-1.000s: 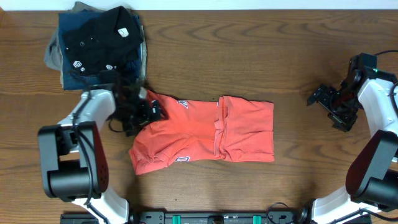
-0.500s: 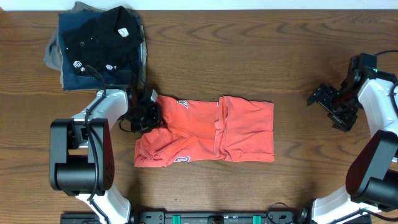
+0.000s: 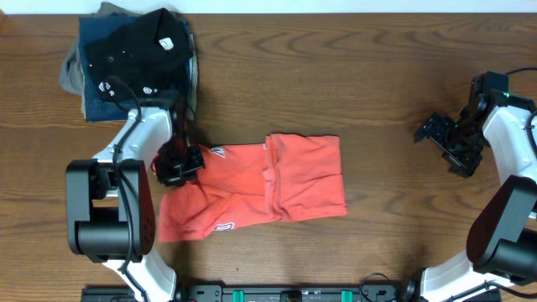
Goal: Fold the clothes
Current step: 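Grasp the shirt's left end with the left gripper and lift it, then fold the left end rightward over the shirt with the left gripper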
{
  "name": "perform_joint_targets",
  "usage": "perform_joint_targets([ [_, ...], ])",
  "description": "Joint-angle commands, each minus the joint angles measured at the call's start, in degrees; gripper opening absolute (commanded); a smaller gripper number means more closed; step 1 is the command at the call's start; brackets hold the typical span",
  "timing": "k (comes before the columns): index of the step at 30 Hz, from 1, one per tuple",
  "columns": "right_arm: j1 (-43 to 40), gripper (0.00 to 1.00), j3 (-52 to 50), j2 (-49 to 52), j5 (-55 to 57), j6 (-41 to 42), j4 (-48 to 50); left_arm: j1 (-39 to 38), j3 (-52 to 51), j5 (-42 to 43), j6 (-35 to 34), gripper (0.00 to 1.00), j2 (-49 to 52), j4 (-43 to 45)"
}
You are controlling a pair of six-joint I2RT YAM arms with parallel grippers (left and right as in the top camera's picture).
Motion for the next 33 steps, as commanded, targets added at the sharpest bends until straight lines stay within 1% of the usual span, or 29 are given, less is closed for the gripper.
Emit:
perform_joint_targets([
  [1,-0.15,0.99,0.68,-0.37,0.17,-0.68,0.02,0.26,5.84,-6.16,-3.04,0.06,-0.39,-3.76],
  [7,-0.15,0.99,0.68,-0.37,0.17,-0.68,0.00,-2.38,10.03,-5.27,-3.78,0.06,-5.75,-7.96],
  [12,-0.15,0.99,0.68,-0.37,0.17,-0.70,0.00,-8.87,10.08,0.50,-3.78,0.06,-11.93,-8.02],
  [15,-0.15,0.99,0.68,-0.37,0.17,-0.68,0.00,-13.99,10.08,1.66,-4.83,0.06,-14.01,-6.51],
  [22,-0.15,0.99,0.68,-0.37,0.17,-0.68,0.00,-23.74,9.20,1.68,-11.15,0.06,-12.79,-0.37],
  [25,-0.15,0.99,0.68,-0.37,0.17,-0.68,0.00,-26.73,8.74,1.68,-13.73,0.06,-12.02,2.40],
  [33,-0.15,0.99,0.68,-0.37,0.17,-0.68,0.02,-33.59,8.74,1.66,-17.84,0.07,-9.03,8.35],
])
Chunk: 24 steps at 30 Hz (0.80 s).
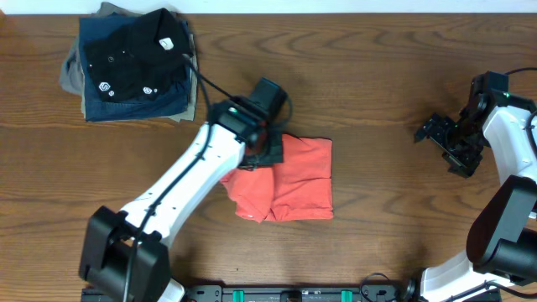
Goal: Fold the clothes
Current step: 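Fold the left end rightward over the shirt with the left gripper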
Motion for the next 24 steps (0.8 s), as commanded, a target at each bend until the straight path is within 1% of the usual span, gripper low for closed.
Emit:
perform_joint_targets([
  [1,-0.15,0.99,0.70,-0.37,0.17,-0.68,0.00,-2.25,-0.31,0.37,-3.54,0.07,2.03,1.31],
  [6,-0.15,0.99,0.70,-0.37,0.17,-0.68,0.02,-4.70,-0.33,0.37,-5.86,0.08,5.42,4.31],
  [11,-0.15,0.99,0.70,-0.37,0.17,-0.68,0.00,-6.05,-0.33,0.35,-5.86,0.09,7.56,7.10],
  [14,-0.15,0.99,0.70,-0.37,0.17,-0.68,0.00,-6.16,-0.33,0.35,-5.84,0.17,7.87,7.91],
  [17,-0.15,0.99,0.70,-0.37,0.17,-0.70,0.00,-6.16,-0.33,0.35,-5.81,0.40,7.85,8.04],
  [20,-0.15,1.00,0.70,-0.37,0.17,-0.68,0.00,-6.16,-0.33,0.37,-5.75,0.46,7.85,7.96],
  [24,-0.15,0.99,0.70,-0.37,0.17,-0.70,0.00,-6.16,-0.15,1.03,-5.03,0.47,7.76,7.67],
])
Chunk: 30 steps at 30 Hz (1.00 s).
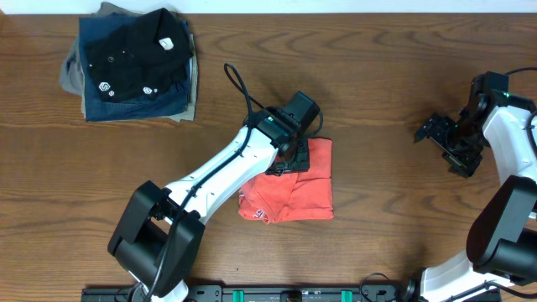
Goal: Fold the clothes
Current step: 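Fold the left end rightward over the shirt with the left gripper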
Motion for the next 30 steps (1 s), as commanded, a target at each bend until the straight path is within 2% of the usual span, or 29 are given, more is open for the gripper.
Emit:
perform_joint_targets([
  [1,-0.15,0.99,0.70,-0.37,0.17,-0.70,0.02,-0.09,0.04,1.73,1.05,0.48,0.07,-0.46],
  [8,-0.15,0.99,0.70,-0.37,0.17,-0.70,0.00,-0.44,0.72,7.98,2.91,0.47,-0.04,-0.02],
  [30,-0.15,0.99,0.70,-0.37,0.17,-0.68,0.00,-8.81,0.31,3.32,2.91,0.48,3.34,6.73],
])
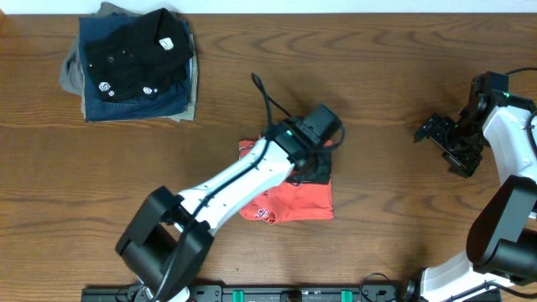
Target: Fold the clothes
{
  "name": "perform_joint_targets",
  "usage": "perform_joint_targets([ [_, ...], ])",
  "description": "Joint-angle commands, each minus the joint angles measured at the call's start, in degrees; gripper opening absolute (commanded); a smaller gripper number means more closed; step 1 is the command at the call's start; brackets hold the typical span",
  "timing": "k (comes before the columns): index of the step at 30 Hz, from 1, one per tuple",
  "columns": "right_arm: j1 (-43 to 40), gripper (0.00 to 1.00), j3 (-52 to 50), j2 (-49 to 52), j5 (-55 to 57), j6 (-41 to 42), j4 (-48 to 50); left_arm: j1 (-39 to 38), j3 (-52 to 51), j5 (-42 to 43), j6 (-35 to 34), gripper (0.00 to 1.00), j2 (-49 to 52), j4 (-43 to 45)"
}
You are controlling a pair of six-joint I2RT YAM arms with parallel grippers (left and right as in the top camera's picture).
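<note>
The orange shorts (289, 200) lie folded in a small bundle at the middle of the table, with one corner sticking out at the upper left. My left arm reaches across them from the front left. Its gripper (317, 170) sits low on the bundle's right edge and looks shut on a fold of the orange fabric; the wrist hides the jaws. My right gripper (447, 144) rests far off at the right side, open and holding nothing.
A stack of folded dark clothes (134, 63), black on top of navy and olive, sits at the back left corner. Bare brown wood (394, 226) lies between the shorts and the right arm.
My left gripper has shifted further right, from over the bundle's upper middle to its right edge. The shorts now show a corner poking out at the upper left. The right arm is unchanged.
The shorts lay spread out with my left gripper at their left end. Then the gripper stood over their middle with the left part carried over, the shorts half as wide. It has kept going right, and the shorts are now a compact bundle.
</note>
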Motion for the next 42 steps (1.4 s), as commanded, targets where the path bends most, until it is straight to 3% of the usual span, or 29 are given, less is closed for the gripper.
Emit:
perform_joint_targets([
  [1,-0.15,0.99,0.68,-0.37,0.17,-0.70,-0.02,-2.34,0.31,-0.79,0.74,0.48,3.13,1.51],
  [13,-0.15,0.99,0.68,-0.37,0.17,-0.68,-0.02,-4.61,2.34,-0.92,1.64,0.48,0.85,0.63],
  [20,-0.15,0.99,0.68,-0.37,0.17,-0.70,-0.02,-4.59,3.39,-1.11,3.17,0.49,-8.13,-3.37],
  [24,-0.15,0.99,0.68,-0.37,0.17,-0.70,-0.02,-3.50,3.39,-7.52,3.10,0.49,-13.97,-7.13],
  [28,-0.15,0.99,0.68,-0.37,0.17,-0.68,-0.02,-0.33,3.37,-16.59,2.38,0.69,-18.08,-15.23],
  [33,-0.15,0.99,0.68,-0.37,0.17,-0.70,-0.02,7.30,2.84,-17.86,2.49,0.96,-18.14,-25.16],
  [37,-0.15,0.99,0.68,-0.37,0.17,-0.70,-0.02,13.25,0.17,-15.54,2.99,0.98,-17.86,-26.73],
  [42,-0.15,0.99,0.68,-0.37,0.17,-0.70,-0.02,17.35,-4.79,-1.79,12.13,0.98,-17.70,-20.11],
])
